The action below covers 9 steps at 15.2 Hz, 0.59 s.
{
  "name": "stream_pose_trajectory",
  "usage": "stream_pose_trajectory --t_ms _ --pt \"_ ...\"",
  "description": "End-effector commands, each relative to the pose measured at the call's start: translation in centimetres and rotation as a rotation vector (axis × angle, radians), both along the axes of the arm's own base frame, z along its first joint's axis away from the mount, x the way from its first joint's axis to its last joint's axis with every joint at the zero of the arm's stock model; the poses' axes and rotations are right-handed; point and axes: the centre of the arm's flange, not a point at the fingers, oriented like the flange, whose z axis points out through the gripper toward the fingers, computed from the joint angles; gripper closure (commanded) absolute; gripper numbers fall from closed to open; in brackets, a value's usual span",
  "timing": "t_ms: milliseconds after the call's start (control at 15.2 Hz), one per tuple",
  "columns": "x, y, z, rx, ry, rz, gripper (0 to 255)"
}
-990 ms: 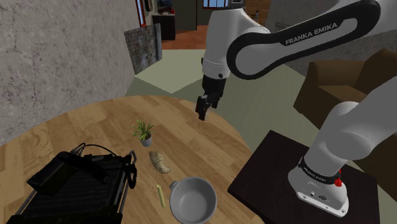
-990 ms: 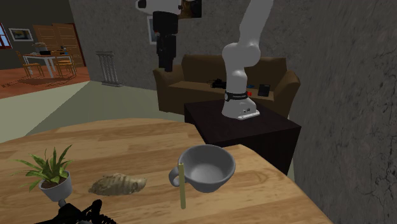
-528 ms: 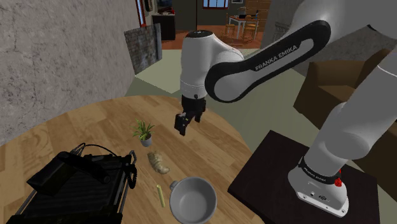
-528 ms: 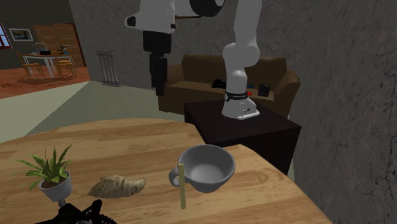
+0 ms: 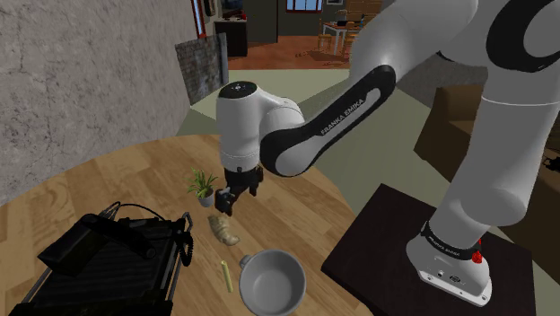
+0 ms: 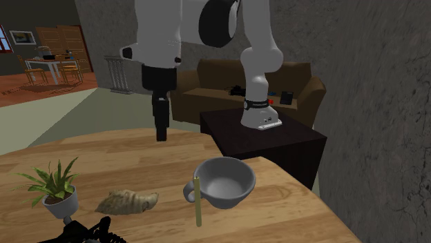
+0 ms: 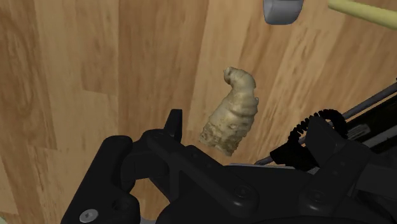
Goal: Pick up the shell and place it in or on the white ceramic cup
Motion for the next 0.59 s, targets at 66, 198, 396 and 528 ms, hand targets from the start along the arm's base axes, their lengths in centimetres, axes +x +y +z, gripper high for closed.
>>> stream_pose_trajectory --t_ms 66,198,396,528 --pt "1.8 3.0 -2.6 -0.006 -0.005 -0.017 0" --pt "2.9 4.8 -4.2 -0.01 -0.008 -0.028 0" --pt "3.8 6.1 -5.9 -0.012 -0.01 -0.035 0" --pt "3.9 6.0 -6.9 -0.012 -0.01 -0.035 0"
